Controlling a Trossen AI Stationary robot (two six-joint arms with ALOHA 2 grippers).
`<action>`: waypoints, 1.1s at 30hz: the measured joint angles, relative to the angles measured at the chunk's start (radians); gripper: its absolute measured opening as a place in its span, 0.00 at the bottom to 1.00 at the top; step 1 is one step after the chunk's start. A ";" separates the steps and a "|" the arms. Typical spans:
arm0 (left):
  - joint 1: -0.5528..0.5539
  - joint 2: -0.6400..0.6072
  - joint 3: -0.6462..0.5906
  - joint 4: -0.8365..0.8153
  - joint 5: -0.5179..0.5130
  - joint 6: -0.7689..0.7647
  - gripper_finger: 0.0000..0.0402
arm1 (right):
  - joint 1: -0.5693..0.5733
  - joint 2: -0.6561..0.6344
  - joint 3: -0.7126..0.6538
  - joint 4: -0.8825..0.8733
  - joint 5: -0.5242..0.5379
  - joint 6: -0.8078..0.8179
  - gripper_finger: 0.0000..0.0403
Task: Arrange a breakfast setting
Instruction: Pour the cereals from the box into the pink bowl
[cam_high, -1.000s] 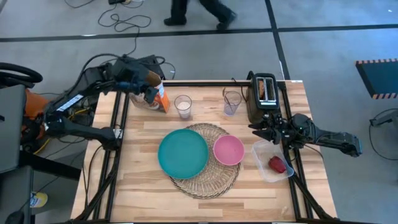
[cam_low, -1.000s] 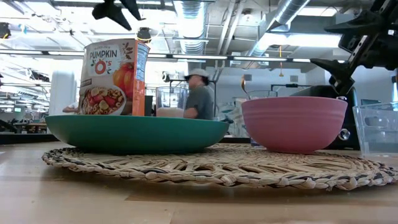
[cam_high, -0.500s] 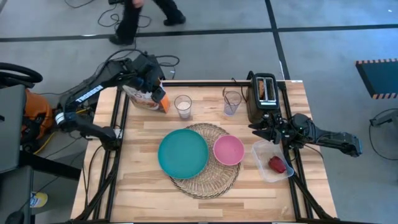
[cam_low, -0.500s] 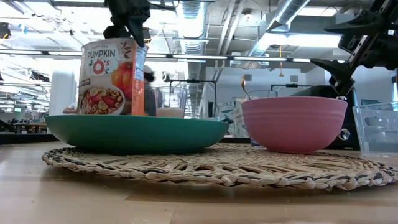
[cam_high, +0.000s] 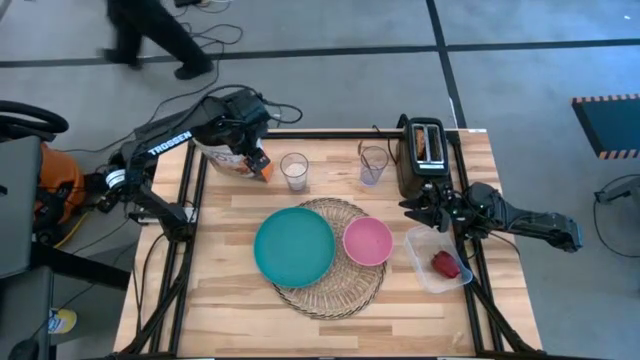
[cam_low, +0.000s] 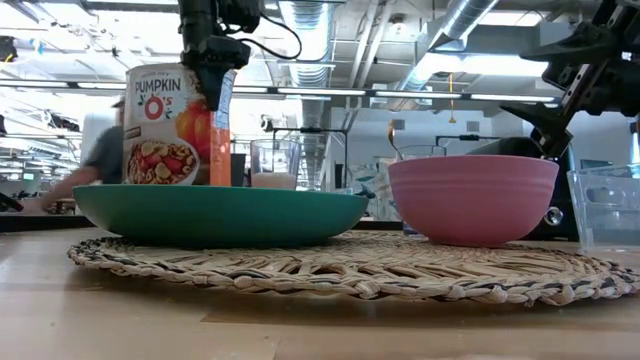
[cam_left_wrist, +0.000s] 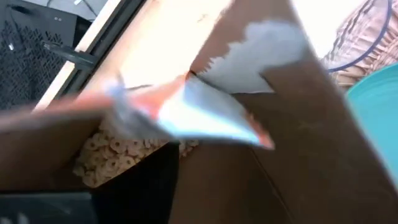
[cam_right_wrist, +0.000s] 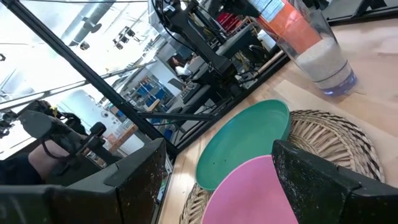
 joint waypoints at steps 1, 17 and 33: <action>0.000 0.000 0.000 0.005 0.000 0.000 0.47 | 0.000 0.000 0.000 0.000 0.000 0.000 0.79; 0.000 -0.001 -0.001 0.007 0.027 0.027 0.01 | 0.000 0.000 0.000 0.000 0.000 0.000 0.79; -0.017 -0.033 0.064 -0.135 -0.039 0.003 0.00 | 0.000 0.000 0.001 -0.018 0.000 0.000 0.79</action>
